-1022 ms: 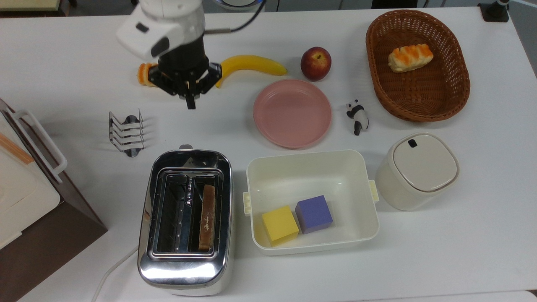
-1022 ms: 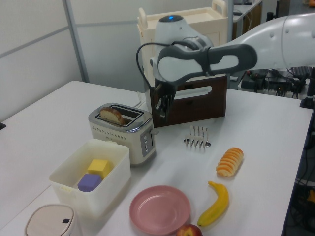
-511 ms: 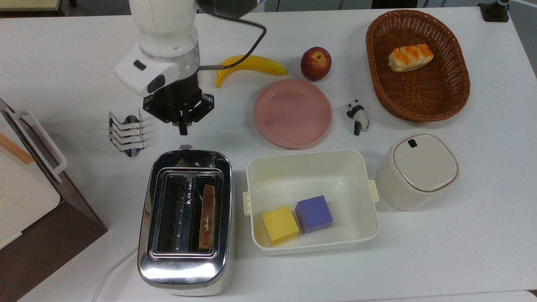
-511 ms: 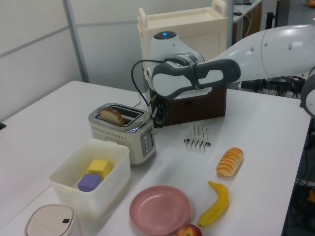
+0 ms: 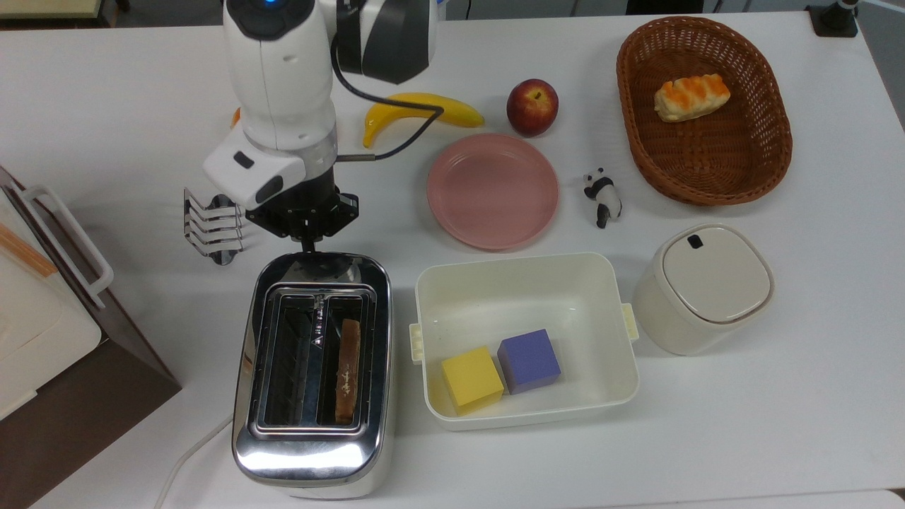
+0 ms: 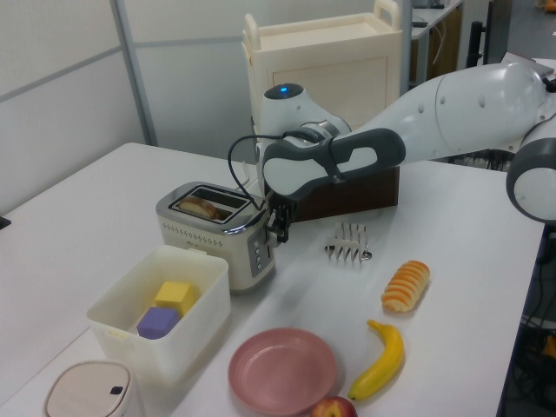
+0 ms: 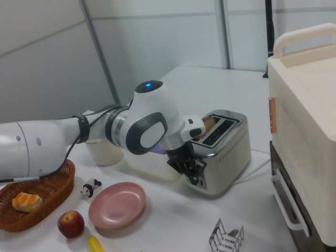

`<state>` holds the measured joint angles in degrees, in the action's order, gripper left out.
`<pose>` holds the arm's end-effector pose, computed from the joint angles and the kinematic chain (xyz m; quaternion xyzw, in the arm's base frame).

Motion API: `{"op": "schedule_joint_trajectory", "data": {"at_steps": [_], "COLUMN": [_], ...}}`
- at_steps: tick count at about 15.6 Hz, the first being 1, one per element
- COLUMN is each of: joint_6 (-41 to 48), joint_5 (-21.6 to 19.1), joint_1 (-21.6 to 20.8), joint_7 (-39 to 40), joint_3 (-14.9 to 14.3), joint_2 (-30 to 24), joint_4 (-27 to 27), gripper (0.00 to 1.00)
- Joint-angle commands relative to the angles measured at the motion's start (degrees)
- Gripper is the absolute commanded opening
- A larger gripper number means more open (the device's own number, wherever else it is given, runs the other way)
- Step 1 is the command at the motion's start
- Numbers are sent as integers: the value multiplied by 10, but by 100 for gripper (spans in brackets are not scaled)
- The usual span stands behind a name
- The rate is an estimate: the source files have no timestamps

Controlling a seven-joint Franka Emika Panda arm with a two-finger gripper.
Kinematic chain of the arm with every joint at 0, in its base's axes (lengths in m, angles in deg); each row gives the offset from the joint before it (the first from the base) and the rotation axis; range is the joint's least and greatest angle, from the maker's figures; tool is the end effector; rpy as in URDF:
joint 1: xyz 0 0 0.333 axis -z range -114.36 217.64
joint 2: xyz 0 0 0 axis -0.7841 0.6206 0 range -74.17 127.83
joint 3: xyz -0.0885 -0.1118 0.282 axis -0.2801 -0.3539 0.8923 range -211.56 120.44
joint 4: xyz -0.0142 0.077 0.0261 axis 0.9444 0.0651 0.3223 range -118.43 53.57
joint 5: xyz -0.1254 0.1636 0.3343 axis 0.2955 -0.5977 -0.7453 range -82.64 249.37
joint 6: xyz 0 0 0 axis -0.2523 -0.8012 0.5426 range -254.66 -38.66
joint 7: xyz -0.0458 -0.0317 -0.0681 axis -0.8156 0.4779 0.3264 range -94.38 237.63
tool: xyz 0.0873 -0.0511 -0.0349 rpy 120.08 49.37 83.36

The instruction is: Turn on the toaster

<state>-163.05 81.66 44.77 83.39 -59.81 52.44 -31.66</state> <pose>0.6934 -0.0636 0.4109 0.9948 0.0469 0.0737 0.0521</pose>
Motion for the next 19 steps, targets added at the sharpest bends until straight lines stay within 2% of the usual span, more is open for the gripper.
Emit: {"op": "schedule_joint_trajectory", "data": {"at_steps": [1, 5, 8, 10, 15, 16, 18, 19], "joint_6": [-16, -32, -26, -2, 180, 211, 269, 296], "joint_5": [2, 3, 0, 0, 1, 0, 0, 0], "joint_1": [-7, -9, -9, -4, -1, -2, -6, -9], "joint_7": [9, 9, 8, 9, 15, 15, 16, 15], "joint_3": [-7, -6, -6, -7, -7, -7, -5, -2], "joint_2": [30, 44, 32, -11, -134, -152, -185, -197], "joint_4": [5, 1, 0, -1, 1, 2, 1, -1], "gripper": [0, 0, 0, 0, 9, 14, 30, 51]}}
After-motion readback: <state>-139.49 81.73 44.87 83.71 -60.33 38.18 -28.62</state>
